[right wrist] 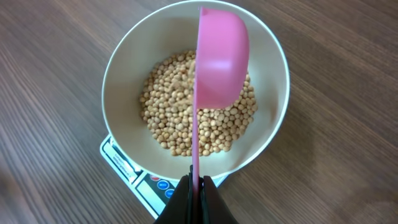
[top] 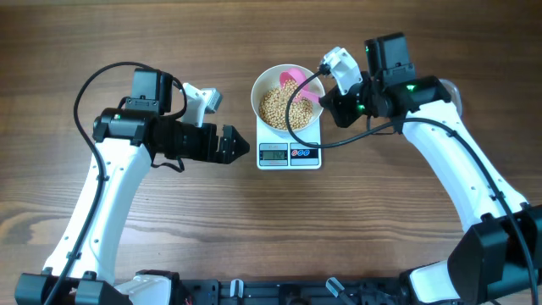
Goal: Scoop item into bowl and weigh 150g on scale
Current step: 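Tip the scoop slowly to trickle soybeans into the white bowl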
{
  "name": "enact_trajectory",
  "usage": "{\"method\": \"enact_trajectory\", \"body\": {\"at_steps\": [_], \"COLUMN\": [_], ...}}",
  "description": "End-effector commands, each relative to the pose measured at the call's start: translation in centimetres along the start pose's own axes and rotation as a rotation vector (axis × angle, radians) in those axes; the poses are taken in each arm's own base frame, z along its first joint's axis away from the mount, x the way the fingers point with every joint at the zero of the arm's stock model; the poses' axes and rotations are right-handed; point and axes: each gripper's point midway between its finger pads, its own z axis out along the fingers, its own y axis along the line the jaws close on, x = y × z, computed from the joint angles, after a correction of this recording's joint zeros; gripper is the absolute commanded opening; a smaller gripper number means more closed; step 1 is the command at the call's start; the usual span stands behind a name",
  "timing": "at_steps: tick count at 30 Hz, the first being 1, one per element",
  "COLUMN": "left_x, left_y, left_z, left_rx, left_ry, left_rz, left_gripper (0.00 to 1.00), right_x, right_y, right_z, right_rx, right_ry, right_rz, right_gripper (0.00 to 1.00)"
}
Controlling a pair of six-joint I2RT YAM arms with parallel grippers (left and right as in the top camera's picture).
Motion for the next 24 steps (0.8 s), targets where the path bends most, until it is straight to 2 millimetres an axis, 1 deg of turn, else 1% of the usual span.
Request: {"method": "enact_trajectory", "body": {"at_steps": [1,7,12,24], "left_x": [0.2,0.2,0.2,0.2], "left_y": [-0.1,-0.1,-0.1,-0.1], "left_z": [0.1,0.1,0.1,0.1], "left_rx": [0.017,0.017,0.017,0.017], "left_ry": [0.003,0.003,0.003,0.003], "left_rz": [0.012,0.012,0.012,0.012], "left_gripper": [1.0,1.0,1.0,1.0], "right_x": [-1.4,-2.7,-3.3,-3.7], "right_y": [0.3,0.3,0.3,0.7], "right_z": [-1.4,-2.2,-2.8,-3.9], "right_rx": [0.011,0.026,0.033,0.04], "right_ry": [-0.056,-0.108,-0.136,-0.157], "right_rz": [-0.034,-0.037,-0.028,-0.037], "right_gripper": [0.04,0.04,0.04,0.04]}}
